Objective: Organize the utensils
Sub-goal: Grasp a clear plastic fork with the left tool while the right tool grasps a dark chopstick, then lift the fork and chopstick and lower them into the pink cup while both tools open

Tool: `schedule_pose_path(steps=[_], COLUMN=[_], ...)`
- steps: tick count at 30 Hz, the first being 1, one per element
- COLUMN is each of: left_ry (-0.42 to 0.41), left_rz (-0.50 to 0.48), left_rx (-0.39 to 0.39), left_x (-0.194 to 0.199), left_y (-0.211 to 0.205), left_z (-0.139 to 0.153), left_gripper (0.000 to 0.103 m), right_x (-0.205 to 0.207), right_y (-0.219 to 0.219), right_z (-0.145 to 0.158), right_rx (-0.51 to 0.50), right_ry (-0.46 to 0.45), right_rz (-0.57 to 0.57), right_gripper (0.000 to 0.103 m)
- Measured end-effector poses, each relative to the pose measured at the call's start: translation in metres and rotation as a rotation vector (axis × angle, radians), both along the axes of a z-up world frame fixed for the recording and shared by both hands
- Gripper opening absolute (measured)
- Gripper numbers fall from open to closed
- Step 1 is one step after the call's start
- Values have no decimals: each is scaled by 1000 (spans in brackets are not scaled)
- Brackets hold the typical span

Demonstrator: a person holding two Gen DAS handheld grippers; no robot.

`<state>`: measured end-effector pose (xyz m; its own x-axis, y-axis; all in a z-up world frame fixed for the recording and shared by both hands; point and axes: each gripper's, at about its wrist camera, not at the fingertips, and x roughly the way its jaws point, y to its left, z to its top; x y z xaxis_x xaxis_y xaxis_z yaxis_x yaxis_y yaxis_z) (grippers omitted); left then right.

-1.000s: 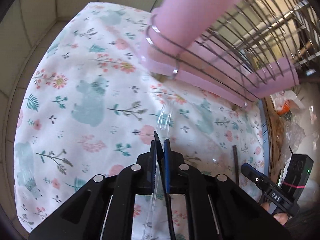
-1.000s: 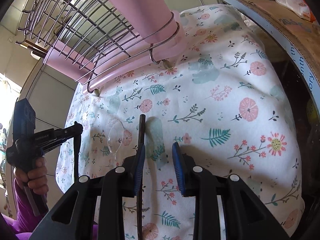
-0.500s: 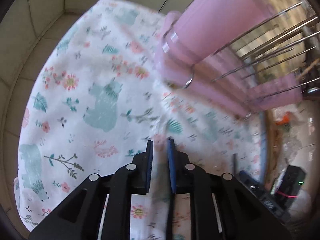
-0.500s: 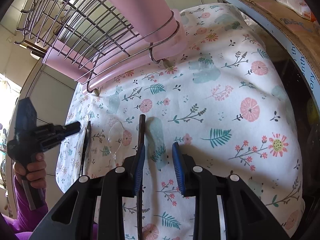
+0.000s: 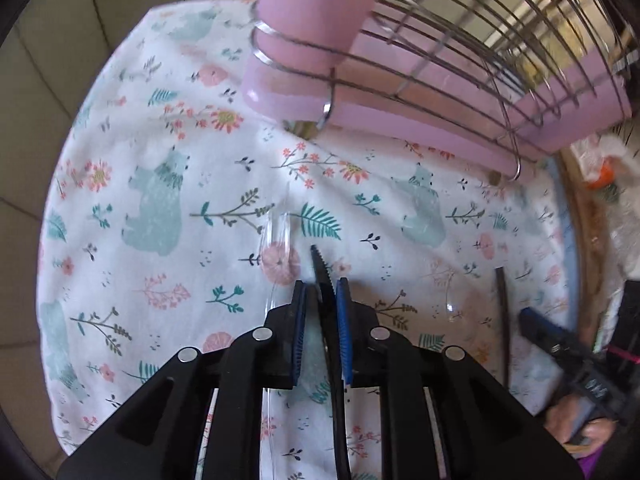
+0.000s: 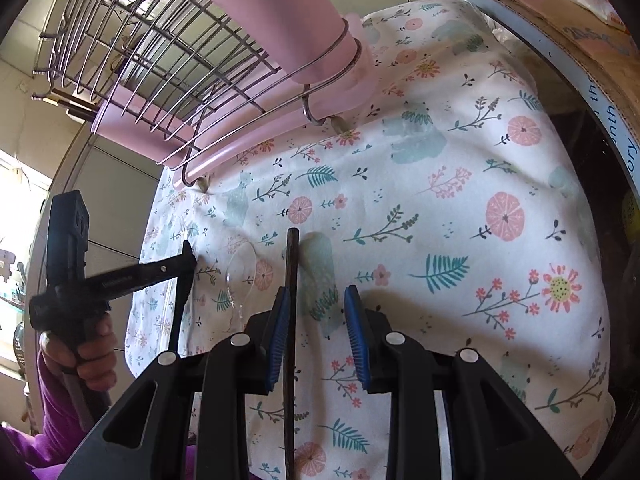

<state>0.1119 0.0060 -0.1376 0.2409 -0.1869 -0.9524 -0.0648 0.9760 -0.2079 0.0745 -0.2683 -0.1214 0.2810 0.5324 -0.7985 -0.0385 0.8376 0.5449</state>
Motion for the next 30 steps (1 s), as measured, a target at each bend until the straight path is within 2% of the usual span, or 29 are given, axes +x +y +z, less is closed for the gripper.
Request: schedule_pose_path(steps=[2, 3, 4, 8, 11, 15, 17, 18, 21, 25, 27, 30], left_ry=[-14, -24, -31, -41, -82, -122, -138, -147, -192, -261, -327, -409], left_rz=[-9, -18, -25, -27, -33, -35, -33, -30, -22, 0, 17, 43], left_rx=[30, 48, 46, -50, -84, -128, -153, -162, -179, -196, -203, -209], left_x=[0, -1, -2, -9, -17, -24, -22, -24, -31, -36, -42, -43], left_y=[-7, -9, -11, -12, -7, 8, 17, 18, 25, 34, 42, 50], left_z=[0, 1, 1, 6, 17, 33, 39, 44, 60, 80, 96, 115], left_gripper=[13, 4, 2, 1, 1, 1, 1, 1, 1, 1, 1, 1], right_x=[6, 9, 12, 24, 26, 28, 28, 27, 23, 11, 5, -3], right_y=[1, 2, 4, 18, 30, 38, 37, 36, 28, 22, 21, 18], right_z=[2, 3, 5, 8, 3, -2, -2, -2, 0, 26, 50, 98], right_rx=[4, 4, 1, -65, -111, -156, -171, -162, -131, -59, -38, -37], right_ry=[11, 15, 17, 25, 53, 57, 51, 47, 36, -83, -183, -387], right_rz=[9, 15, 22, 81, 131, 138, 135, 135, 114, 108, 106, 77], right_gripper=[28, 28, 28, 28, 28, 26, 18, 8, 6, 6, 6, 6])
